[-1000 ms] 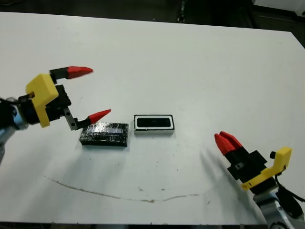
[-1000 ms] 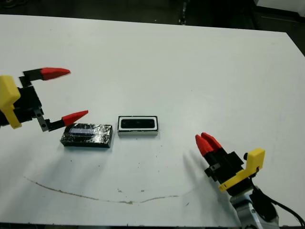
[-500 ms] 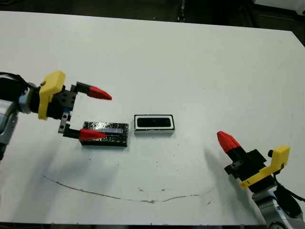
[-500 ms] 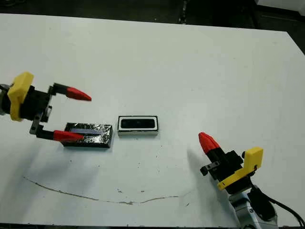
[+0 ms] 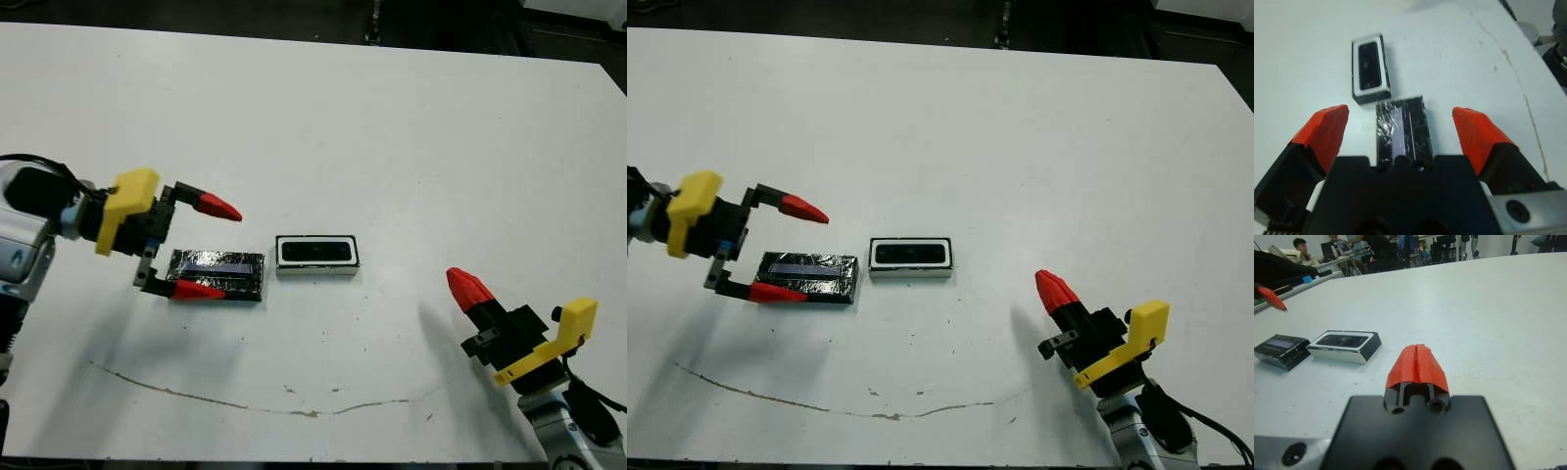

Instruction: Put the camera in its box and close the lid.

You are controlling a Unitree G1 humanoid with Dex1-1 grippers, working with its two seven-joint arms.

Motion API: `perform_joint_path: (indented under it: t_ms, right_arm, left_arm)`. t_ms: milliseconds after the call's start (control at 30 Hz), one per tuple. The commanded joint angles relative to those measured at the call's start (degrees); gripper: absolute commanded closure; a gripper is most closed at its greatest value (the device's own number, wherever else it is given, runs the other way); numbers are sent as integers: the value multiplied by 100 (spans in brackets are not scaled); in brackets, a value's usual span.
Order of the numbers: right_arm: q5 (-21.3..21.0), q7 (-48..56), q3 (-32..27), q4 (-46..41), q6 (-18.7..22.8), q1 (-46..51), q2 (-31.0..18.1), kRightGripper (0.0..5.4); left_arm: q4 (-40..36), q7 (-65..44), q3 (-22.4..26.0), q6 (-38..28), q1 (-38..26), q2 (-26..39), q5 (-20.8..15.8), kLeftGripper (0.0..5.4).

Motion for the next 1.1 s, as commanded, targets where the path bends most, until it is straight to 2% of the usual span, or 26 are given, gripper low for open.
perform_joint_path:
  t_ms: [33, 600, 767, 933, 1100]
  right_arm:
    - [76, 37, -47, 14, 16, 96, -127, 539]
    - [179, 139, -59, 78, -55, 99, -212, 539]
    - [190, 124, -60, 67, -33, 115, -203, 539]
    - [180, 68, -57, 26, 23, 130, -223, 539]
    - [183, 123, -55, 67, -41, 122, -225, 540]
  left_arm:
    - [-28, 121, -166, 38, 81, 27, 244, 0]
    - [558, 148, -366, 120, 69, -185, 435, 0]
    - [626, 200, -349, 687, 65, -210, 382, 0]
    - [577, 206, -356, 919, 82, -180, 408, 0]
    - [486, 297, -349, 991, 148, -149, 464, 50]
